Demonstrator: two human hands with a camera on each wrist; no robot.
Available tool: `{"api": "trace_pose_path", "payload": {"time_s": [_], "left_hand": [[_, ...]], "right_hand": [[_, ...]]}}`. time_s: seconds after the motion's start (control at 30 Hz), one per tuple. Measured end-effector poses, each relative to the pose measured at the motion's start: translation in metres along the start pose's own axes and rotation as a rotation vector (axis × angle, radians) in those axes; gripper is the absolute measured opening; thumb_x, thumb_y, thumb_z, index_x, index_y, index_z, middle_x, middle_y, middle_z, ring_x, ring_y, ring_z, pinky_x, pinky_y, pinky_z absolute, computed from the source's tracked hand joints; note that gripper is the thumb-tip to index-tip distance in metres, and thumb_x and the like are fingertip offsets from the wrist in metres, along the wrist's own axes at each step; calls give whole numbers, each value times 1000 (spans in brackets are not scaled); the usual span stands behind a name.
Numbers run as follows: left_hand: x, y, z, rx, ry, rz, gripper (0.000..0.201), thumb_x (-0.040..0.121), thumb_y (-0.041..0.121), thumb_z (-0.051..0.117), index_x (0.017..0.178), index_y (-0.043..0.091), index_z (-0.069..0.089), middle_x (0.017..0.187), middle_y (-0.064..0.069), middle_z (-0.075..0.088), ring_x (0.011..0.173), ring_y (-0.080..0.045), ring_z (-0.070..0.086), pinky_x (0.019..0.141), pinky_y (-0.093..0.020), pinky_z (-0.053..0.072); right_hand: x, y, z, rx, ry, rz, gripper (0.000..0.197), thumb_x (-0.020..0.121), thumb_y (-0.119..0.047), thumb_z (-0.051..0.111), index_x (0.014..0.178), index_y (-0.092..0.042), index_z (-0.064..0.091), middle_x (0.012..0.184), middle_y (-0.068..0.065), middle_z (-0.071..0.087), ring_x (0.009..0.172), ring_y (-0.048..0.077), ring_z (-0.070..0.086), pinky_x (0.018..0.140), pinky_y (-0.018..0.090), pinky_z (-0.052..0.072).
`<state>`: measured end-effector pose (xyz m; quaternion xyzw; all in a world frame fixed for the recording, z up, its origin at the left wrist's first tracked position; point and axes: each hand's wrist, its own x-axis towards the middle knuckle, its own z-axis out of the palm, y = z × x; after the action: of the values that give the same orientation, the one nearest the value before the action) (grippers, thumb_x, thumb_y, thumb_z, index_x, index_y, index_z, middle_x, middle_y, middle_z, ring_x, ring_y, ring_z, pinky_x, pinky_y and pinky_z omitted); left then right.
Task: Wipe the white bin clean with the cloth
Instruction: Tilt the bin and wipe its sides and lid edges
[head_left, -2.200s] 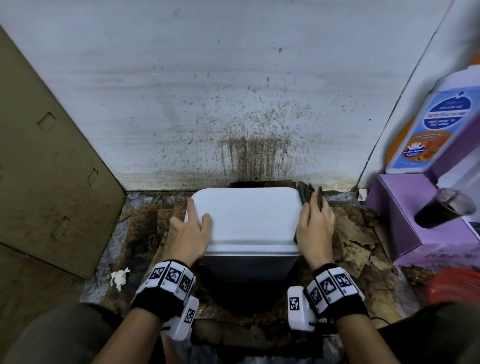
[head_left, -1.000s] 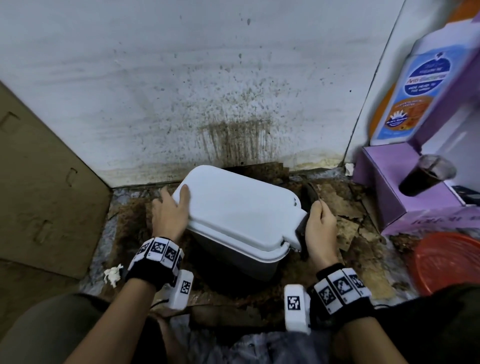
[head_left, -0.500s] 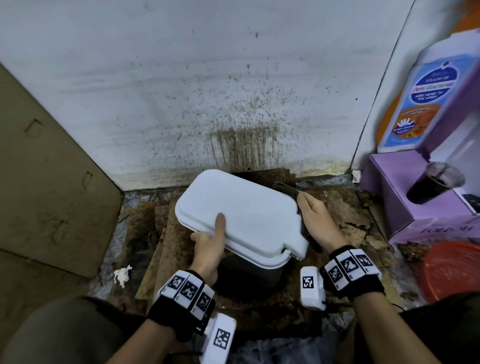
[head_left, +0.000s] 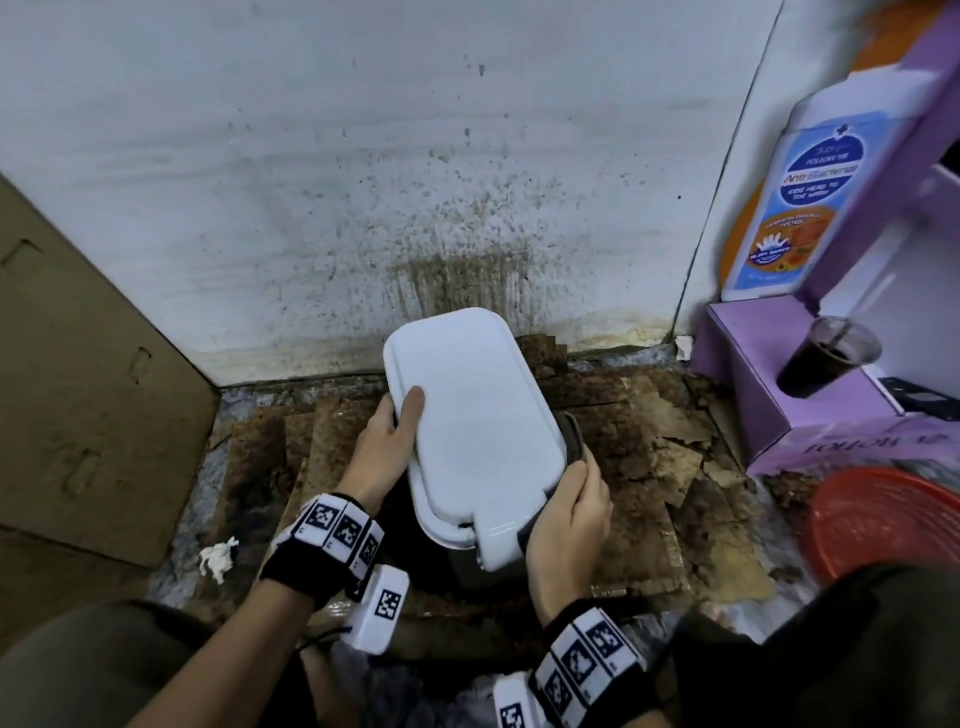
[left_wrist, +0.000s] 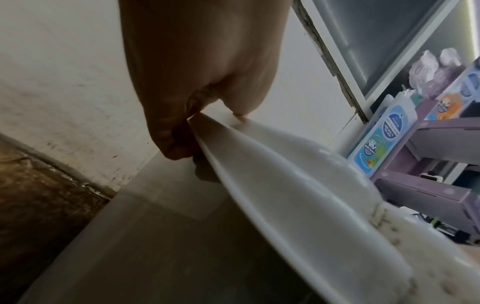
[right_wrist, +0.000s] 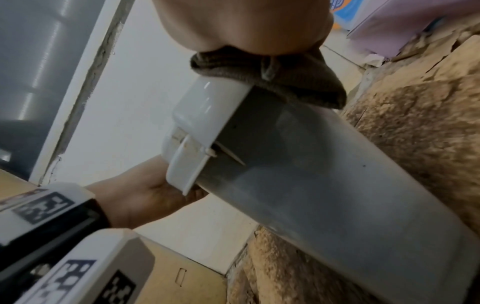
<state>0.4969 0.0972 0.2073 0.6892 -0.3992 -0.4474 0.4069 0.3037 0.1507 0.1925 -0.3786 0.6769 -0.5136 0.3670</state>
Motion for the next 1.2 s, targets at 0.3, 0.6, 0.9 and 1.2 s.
{"api": "trace_pose_path", "payload": {"time_s": [0.3, 0.6, 0.9, 1.2], "left_hand": [[-13, -7, -4, 74, 85, -51, 50, 98, 68, 44, 130, 31, 56, 111, 16, 67, 108, -13, 66, 81, -31, 50], [-37, -18, 16, 247, 195, -157, 72, 88, 85, 34, 112, 18, 48, 111, -3, 63, 99, -26, 64, 90, -46, 53], [-23, -1, 6, 274, 100, -35, 52, 95, 74, 43, 121, 30, 54, 108, 11, 67, 96, -12, 67, 77, -34, 53], [-24, -10, 0, 263, 110, -72, 48, 99, 70, 37, 119, 29, 51, 111, 4, 67, 98, -18, 66, 87, -42, 55]], "right_hand": [[49, 4, -2, 68, -453, 63, 40, 107, -39, 38, 140, -28, 58, 131, -11, 65, 122, 10, 59, 109, 41, 46], [62, -12, 6, -63, -549, -37, 38, 108, -35, 39, 141, -29, 56, 124, -8, 65, 113, 6, 60, 101, 34, 49], [28, -1, 8, -13, -274, -30, 44, 108, -34, 37, 148, -22, 48, 131, -6, 52, 127, 9, 46, 109, 27, 35], [23, 7, 21, 51, -337, -36, 46, 104, -43, 46, 149, -29, 48, 128, -14, 51, 130, 9, 46, 115, 39, 38]]}}
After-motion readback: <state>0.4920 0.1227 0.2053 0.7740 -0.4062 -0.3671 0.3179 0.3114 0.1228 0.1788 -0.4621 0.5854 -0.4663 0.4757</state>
